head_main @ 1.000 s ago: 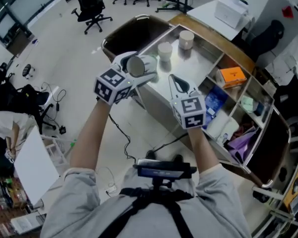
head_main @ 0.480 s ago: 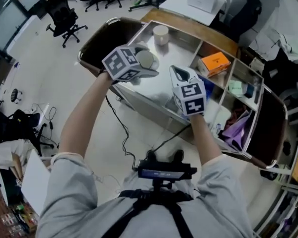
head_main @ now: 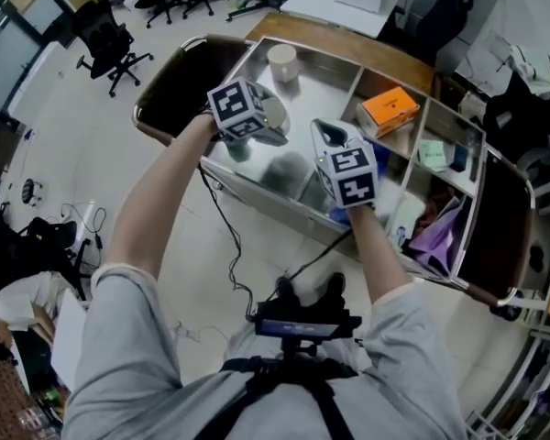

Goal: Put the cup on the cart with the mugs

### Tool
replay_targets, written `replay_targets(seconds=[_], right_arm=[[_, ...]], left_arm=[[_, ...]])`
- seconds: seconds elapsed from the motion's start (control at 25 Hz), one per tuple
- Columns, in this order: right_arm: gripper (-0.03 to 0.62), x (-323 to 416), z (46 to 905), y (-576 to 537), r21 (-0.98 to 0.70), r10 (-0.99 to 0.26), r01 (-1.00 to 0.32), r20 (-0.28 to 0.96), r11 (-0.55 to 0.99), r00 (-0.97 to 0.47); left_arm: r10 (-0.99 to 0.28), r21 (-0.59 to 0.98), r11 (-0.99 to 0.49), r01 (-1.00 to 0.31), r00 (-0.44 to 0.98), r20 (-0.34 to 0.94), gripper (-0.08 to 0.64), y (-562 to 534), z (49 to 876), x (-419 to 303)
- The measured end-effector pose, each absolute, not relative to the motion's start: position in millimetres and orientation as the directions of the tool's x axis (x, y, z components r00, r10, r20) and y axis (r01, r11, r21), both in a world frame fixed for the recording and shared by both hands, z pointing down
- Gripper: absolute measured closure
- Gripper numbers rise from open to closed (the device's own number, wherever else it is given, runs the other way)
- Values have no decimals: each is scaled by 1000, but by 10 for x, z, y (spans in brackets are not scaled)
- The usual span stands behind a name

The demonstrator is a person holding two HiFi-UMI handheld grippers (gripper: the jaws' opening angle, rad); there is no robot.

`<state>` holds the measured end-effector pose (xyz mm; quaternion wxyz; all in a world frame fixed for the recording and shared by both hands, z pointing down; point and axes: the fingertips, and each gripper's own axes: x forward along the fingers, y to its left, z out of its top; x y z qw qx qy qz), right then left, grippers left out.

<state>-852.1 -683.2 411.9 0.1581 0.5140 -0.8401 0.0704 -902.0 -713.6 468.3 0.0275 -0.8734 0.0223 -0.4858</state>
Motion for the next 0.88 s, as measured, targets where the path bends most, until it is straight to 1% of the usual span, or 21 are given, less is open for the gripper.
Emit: replay_targets(seconds=[0.16, 0.28, 0.68, 0.88], right_arm=[[583, -8456, 4093, -6878, 49, -851, -891, 325, 451, -413], [583, -8421, 4132, -6860, 41, -847, -891, 333, 452, -414], [583, -8352, 4171, -6830, 24, -837, -886, 343, 463, -427], [583, -8326, 4189, -6854, 34, -840, -886, 339, 462, -424]], left_arm=[[0, -42, -996, 81, 459, 888, 133, -7128, 4904, -8979], [25, -23, -994, 107, 424, 905, 133, -7160, 5061, -8937], [97, 58, -992, 108, 394, 914, 133, -7206, 5391, -8903], [116, 91, -993, 80, 406, 907, 133, -7189, 5495, -8899]])
